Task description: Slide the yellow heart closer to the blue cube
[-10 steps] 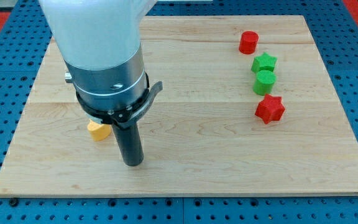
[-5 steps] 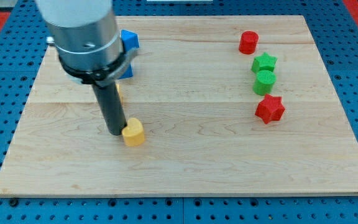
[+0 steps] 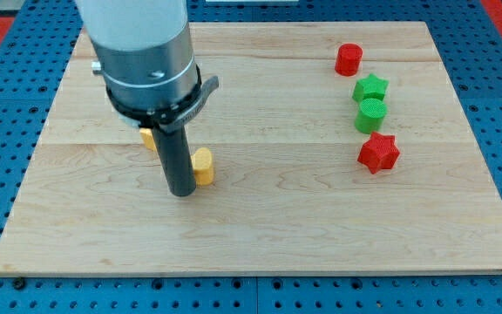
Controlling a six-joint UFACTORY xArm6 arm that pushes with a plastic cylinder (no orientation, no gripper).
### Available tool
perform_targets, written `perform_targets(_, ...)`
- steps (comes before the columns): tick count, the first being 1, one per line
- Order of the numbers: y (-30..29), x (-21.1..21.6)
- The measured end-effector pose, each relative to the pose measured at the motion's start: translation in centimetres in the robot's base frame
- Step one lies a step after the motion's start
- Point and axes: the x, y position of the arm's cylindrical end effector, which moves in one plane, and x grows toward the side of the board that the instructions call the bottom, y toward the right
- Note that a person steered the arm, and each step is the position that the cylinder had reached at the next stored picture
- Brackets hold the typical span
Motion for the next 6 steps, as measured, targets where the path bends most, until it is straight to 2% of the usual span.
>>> perform_targets(1,0.6,-2.6)
perform_targets(2,5.2,-2.7)
perform_targets(4,6.2,-8.2)
perform_targets(5,8.5,-6.8)
perform_targets(6,12.6,0.7)
